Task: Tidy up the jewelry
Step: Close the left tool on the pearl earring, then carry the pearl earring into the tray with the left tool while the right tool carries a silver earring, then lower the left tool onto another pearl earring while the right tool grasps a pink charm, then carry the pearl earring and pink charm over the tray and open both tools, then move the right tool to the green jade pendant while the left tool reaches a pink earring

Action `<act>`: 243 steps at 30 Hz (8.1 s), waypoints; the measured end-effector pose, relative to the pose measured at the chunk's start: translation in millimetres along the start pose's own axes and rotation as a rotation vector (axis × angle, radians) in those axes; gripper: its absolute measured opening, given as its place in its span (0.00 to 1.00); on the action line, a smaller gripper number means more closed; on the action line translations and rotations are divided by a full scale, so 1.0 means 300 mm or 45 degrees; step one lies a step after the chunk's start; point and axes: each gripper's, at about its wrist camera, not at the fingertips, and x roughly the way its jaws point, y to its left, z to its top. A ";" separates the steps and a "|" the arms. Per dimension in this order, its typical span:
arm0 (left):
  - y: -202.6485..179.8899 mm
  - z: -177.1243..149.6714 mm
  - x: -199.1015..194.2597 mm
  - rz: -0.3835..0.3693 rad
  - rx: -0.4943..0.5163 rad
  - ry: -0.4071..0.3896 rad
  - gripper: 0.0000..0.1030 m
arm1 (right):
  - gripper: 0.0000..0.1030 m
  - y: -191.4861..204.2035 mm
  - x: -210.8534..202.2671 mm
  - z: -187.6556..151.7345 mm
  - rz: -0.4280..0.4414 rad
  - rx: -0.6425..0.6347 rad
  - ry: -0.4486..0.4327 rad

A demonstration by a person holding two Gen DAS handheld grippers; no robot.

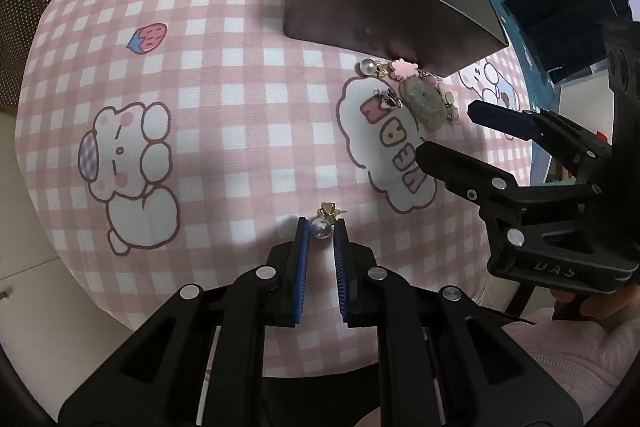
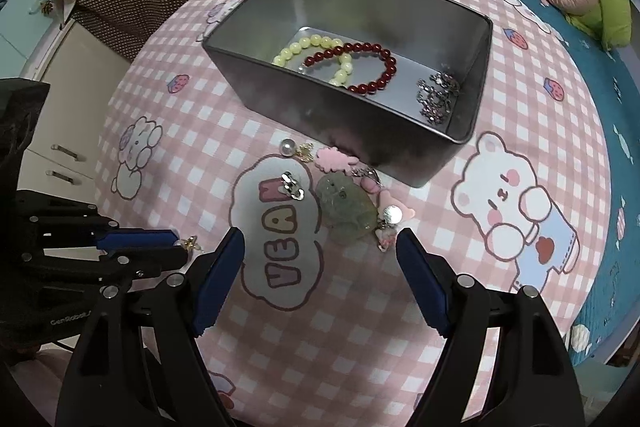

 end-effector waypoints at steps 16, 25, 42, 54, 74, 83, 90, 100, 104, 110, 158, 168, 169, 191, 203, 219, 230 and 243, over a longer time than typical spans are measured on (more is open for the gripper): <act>0.020 0.020 -0.087 0.015 -0.117 -0.133 0.10 | 0.26 0.079 0.030 0.042 0.103 -0.249 -0.077; 0.030 0.042 -0.132 0.020 -0.185 -0.186 0.10 | 0.09 0.075 0.076 0.063 0.088 -0.273 -0.064; -0.126 0.200 -0.225 -0.039 0.038 -0.293 0.10 | 0.08 0.004 -0.141 0.101 0.038 -0.145 -0.282; -0.248 0.314 -0.192 -0.083 0.176 -0.283 0.10 | 0.11 -0.097 -0.166 0.120 -0.072 0.006 -0.299; -0.308 0.370 -0.097 -0.080 0.287 -0.203 0.12 | 0.39 -0.174 -0.191 0.053 -0.209 0.159 -0.285; -0.291 0.319 -0.093 -0.078 0.311 -0.175 0.25 | 0.40 -0.162 -0.148 0.026 -0.195 0.164 -0.222; -0.254 0.288 -0.051 -0.045 0.272 -0.119 0.32 | 0.40 -0.154 -0.106 -0.004 -0.178 0.170 -0.161; -0.164 0.290 0.038 -0.041 0.122 -0.051 0.33 | 0.40 -0.141 -0.065 -0.035 -0.140 0.144 -0.113; -0.149 0.308 0.068 -0.048 0.088 -0.055 0.33 | 0.40 -0.135 -0.057 -0.043 -0.133 0.128 -0.102; -0.162 0.343 0.119 -0.036 0.089 -0.059 0.32 | 0.40 -0.123 -0.056 -0.046 -0.140 0.097 -0.114; -0.211 0.271 -0.069 -0.033 0.256 -0.175 0.10 | 0.08 -0.086 -0.158 -0.053 -0.219 0.125 -0.275; -0.283 0.291 -0.142 -0.084 0.314 -0.257 0.10 | 0.08 -0.084 -0.237 -0.047 -0.270 0.113 -0.350; -0.287 0.298 -0.147 -0.086 0.316 -0.263 0.10 | 0.08 -0.083 -0.244 -0.037 -0.271 0.103 -0.359; -0.270 0.433 -0.038 -0.094 0.214 -0.191 0.10 | 0.09 -0.117 -0.170 0.082 -0.196 -0.018 -0.262; -0.270 0.442 -0.016 -0.083 0.219 -0.150 0.24 | 0.46 -0.188 -0.186 0.059 -0.279 0.153 -0.261; -0.241 0.344 -0.095 -0.080 0.271 -0.185 0.27 | 0.63 -0.138 -0.127 0.005 -0.184 0.175 -0.180; -0.166 0.272 -0.055 -0.020 0.184 -0.117 0.36 | 0.63 -0.064 -0.053 0.003 -0.113 0.045 -0.156; -0.157 0.272 0.007 -0.037 0.109 -0.085 0.47 | 0.28 -0.035 0.033 -0.009 -0.081 -0.079 -0.132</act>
